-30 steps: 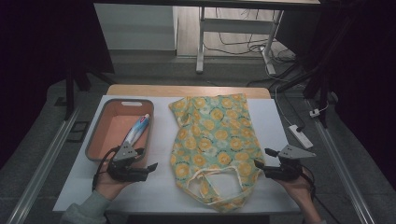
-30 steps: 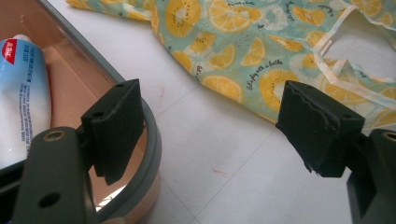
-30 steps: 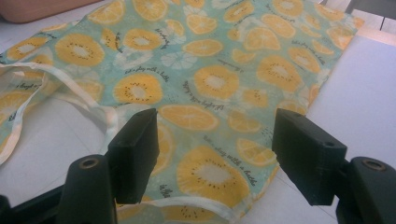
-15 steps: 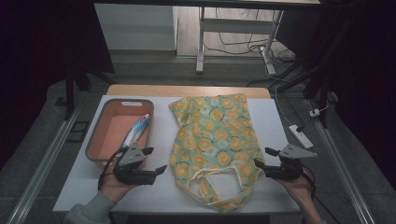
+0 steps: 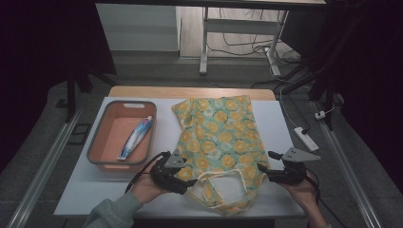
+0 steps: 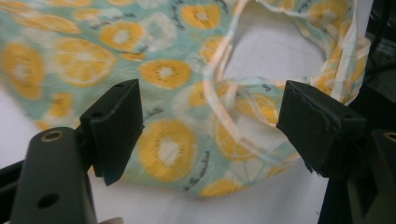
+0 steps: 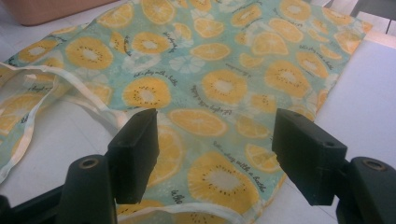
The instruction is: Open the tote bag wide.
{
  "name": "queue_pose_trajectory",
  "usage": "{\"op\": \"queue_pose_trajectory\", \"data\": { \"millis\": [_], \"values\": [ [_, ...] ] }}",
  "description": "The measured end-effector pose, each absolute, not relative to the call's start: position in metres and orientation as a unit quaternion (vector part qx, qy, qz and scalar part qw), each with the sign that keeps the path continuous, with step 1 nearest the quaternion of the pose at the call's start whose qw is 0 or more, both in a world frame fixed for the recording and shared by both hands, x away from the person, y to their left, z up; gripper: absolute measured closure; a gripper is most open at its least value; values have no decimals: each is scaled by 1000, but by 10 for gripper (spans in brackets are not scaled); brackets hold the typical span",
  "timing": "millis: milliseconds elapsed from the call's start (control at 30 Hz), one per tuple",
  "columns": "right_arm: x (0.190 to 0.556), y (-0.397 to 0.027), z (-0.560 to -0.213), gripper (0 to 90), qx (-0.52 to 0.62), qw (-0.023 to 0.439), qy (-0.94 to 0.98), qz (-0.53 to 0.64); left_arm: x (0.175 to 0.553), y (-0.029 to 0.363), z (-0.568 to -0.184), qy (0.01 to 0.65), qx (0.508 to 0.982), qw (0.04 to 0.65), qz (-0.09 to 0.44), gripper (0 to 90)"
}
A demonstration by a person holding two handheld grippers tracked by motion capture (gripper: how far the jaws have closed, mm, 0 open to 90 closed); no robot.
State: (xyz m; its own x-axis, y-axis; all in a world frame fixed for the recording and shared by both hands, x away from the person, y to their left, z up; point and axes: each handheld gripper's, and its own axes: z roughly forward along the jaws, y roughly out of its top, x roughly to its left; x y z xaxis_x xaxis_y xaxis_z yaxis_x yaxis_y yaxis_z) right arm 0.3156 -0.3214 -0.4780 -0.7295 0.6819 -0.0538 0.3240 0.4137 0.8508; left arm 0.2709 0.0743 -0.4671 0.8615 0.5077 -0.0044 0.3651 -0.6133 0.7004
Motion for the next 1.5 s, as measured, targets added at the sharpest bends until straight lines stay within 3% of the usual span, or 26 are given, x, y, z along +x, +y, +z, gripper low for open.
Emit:
{"op": "queue_pose_trajectory", "data": {
  "millis": [267, 500, 767, 800, 833, 867, 933, 967, 1100, 1300, 1500],
  "values": [
    [314, -322, -479, 310, 308, 198, 816, 447, 269, 63, -482, 237, 910, 332, 80, 222],
    [313, -322, -478, 311, 305, 198, 816, 450, 269, 67, -500, 263, 914, 304, 61, 286],
    [312, -321, -477, 310, 303, 199, 817, 449, 272, 63, -519, 275, 923, 267, 36, 640],
    [312, -321, -477, 310, 303, 199, 817, 449, 272, 62, -519, 275, 923, 267, 38, 640],
    [311, -321, -478, 311, 303, 200, 817, 449, 273, 63, -518, 277, 922, 269, 32, 736],
    [311, -321, -478, 311, 303, 200, 817, 449, 274, 63, -518, 277, 922, 270, 28, 736],
    [311, -322, -478, 311, 302, 200, 817, 448, 274, 64, -518, 279, 921, 271, 23, 863],
    [311, -322, -478, 311, 302, 200, 817, 448, 274, 64, -518, 279, 921, 271, 23, 884],
    [309, -322, -475, 309, 295, 199, 819, 449, 274, 69, -509, 277, 918, 283, 21, 892],
    [298, -320, -462, 297, 257, 180, 838, 446, 269, 90, -471, 278, 892, 355, 28, 892],
    [289, -316, -456, 240, 208, 157, 872, 414, 272, 109, -448, 290, 869, 398, 39, 892]
  ]
}}
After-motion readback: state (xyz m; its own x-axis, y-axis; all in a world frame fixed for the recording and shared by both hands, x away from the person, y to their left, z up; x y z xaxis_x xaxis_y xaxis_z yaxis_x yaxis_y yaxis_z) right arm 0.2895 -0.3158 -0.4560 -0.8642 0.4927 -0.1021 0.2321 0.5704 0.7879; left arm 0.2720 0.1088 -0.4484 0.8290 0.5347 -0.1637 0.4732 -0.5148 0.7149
